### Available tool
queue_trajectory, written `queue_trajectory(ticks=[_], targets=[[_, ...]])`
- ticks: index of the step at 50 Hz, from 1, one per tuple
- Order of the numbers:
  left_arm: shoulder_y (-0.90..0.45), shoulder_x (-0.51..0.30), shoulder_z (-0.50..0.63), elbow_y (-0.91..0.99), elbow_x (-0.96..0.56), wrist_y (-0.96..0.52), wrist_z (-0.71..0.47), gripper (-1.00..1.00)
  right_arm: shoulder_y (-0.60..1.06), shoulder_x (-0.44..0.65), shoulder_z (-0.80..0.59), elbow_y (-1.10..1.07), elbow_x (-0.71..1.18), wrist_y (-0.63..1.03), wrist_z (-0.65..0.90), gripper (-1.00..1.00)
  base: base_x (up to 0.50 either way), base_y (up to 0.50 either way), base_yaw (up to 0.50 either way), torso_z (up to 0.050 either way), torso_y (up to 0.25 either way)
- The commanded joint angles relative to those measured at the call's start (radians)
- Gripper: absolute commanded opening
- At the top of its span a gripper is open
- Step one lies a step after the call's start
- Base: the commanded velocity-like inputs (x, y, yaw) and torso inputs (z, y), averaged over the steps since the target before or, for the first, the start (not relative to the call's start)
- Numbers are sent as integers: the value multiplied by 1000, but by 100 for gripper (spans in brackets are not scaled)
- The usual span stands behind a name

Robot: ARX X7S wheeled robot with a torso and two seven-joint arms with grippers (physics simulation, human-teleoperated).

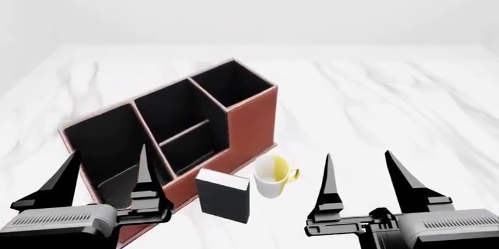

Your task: Pick up the book and place it in the right compartment of the caddy.

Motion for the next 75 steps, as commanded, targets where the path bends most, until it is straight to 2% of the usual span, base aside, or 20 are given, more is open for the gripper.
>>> queue_trajectory(ticks=[1, 22, 41, 50, 68, 75], targets=[[3, -8, 5, 0, -2, 10, -8, 100, -3, 9, -9, 3, 1, -10, 5, 100, 500, 0, 0, 0, 0], [4, -19, 16, -3, -8, 20, -21, 100, -5, 23, -17, 7, 3, -35, 13, 100, 488, 0, 0, 0, 1], [4, -31, 21, 1, -17, 21, -34, 100, -4, 35, -31, 1, -7, -34, 29, 100, 0, 0, 0, 0, 1], [2, -35, 27, -4, -18, 25, -38, 100, -2, 36, -36, 9, 0, -43, 30, 100, 0, 421, 0, 0, 0], [2, -43, 35, -8, -22, 32, -47, 100, -2, 41, -28, 13, 41, -43, 36, 100, 0, 0, 0, 0, 0], [3, -46, 34, -8, -26, 35, -50, 100, -2, 46, -36, 12, 30, -50, 39, 100, 0, -459, 0, 0, 0]])
